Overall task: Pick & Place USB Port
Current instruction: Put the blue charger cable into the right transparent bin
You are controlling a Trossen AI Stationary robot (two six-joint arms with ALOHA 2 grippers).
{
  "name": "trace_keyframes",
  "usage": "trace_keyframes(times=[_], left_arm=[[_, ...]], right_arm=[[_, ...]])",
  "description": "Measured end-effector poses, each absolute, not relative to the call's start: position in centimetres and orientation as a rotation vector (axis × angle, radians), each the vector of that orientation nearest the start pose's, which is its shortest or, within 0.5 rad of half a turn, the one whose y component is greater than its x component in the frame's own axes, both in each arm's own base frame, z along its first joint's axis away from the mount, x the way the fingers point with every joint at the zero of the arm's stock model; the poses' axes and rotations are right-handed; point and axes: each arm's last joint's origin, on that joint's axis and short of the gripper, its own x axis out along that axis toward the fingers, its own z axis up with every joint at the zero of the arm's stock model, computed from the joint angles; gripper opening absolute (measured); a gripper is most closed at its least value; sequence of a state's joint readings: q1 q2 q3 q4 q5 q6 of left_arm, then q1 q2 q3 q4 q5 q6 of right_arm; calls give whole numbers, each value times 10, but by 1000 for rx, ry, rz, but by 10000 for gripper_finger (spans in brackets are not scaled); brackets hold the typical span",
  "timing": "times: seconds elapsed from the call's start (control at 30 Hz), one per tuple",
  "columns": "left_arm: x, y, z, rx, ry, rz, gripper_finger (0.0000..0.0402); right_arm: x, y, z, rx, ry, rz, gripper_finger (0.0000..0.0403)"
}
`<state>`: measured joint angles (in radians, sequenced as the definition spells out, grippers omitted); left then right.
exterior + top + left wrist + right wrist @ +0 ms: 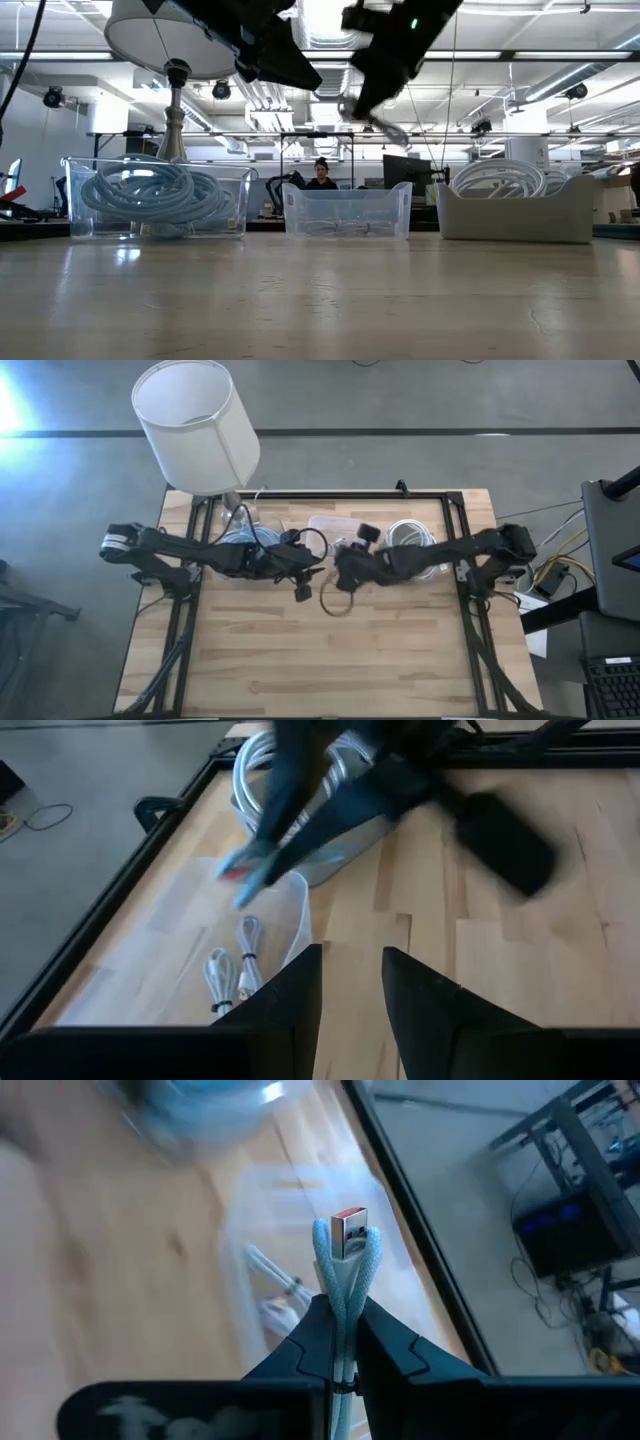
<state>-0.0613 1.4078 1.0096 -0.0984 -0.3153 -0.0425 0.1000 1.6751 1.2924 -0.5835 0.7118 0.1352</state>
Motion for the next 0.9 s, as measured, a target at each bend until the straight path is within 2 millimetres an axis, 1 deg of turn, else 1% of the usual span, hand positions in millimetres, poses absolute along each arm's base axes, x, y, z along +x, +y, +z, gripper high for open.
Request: trace_keyframes(times=[0.13, 0.27, 0.4, 0.6, 0.73, 0.9], left_arm=[[305, -10, 281, 56, 502, 259, 110], [303, -10, 279, 66, 530, 273, 110], [301, -8, 278, 82, 549, 309, 110], [301, -8, 277, 84, 559, 314, 110], [300, -7, 277, 92, 557, 345, 110], [300, -7, 277, 96, 556, 359, 110]], right_arm=[[361, -9, 237, -289, 926, -593, 22], [365, -29, 219, -292, 1005, -627, 23], [368, -46, 206, -310, 1055, -650, 23], [371, -61, 188, -278, 1109, -655, 23], [374, -64, 176, -256, 1137, -629, 25], [374, -66, 173, -270, 1154, -618, 52]])
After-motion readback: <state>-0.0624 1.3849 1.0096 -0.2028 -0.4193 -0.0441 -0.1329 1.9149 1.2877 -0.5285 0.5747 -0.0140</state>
